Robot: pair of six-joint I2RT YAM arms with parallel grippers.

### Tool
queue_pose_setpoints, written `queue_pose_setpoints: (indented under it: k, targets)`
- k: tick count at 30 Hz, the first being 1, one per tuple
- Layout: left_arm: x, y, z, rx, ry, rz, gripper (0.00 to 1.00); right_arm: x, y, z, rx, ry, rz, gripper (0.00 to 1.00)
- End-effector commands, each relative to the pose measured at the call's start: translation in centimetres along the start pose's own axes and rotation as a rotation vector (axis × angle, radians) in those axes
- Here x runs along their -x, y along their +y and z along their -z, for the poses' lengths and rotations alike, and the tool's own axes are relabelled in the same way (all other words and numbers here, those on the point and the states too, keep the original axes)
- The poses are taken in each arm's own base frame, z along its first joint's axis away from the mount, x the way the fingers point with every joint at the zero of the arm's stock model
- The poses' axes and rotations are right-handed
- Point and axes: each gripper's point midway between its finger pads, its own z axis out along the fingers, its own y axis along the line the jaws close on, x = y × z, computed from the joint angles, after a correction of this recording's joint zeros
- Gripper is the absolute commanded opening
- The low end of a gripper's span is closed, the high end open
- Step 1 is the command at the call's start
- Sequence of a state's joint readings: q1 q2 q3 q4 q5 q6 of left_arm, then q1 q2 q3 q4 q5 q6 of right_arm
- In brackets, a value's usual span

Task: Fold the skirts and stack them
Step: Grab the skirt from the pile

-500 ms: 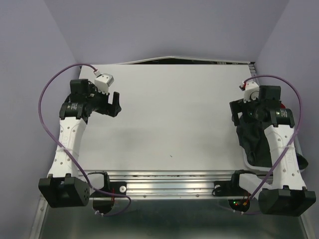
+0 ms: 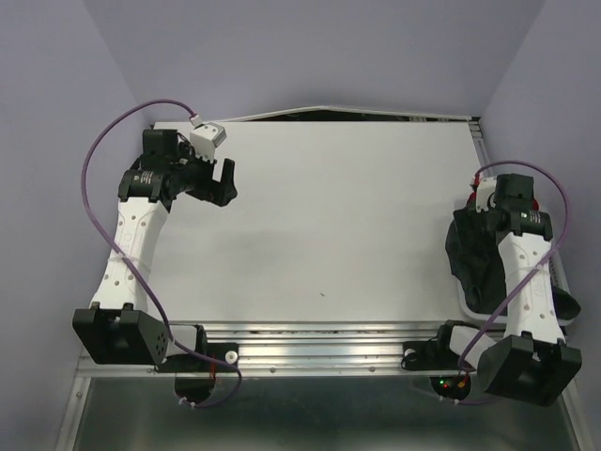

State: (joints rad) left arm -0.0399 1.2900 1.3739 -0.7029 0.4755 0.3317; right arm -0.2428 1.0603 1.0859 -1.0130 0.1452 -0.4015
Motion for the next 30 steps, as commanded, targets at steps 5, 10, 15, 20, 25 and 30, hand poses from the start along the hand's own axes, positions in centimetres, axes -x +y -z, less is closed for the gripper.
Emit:
queue_pose_setpoints:
  k: [5,10,15,20,25,30]
  targets:
    - [1.8,-1.3,0.5,-0.031,-0.033,-0.017,0.99,-0.9,-2.9,-3.9,-0.067,0.042,-0.024,1.00]
    - [1.8,-1.5,0.2,-0.039,-0.032,-0.010,0.99,-0.8,-3.3,-4.8,-0.064,0.045,-0.026,0.85]
    - [1.7,-1.6,0.0,-0.047,-0.030,-0.003,0.99,0.5,-4.5,-3.7,-0.095,0.006,-0.025,0.32]
    - [1.8,-1.4,0.0,-0.037,-0.032,-0.014,0.98,2.0,-5.8,-1.8,-0.126,-0.038,-0.038,0.01]
    - [3.1,-1.1,0.5,-0.022,-0.057,-0.035,0.99,7.6,-8.1,4.1,-0.175,-0.256,-0.059,0.01]
    - [4.7,-2.4,1.0,-0.100,-0.090,-0.067,0.99,14.4,-9.7,11.8,-0.163,-0.517,-0.048,0.01]
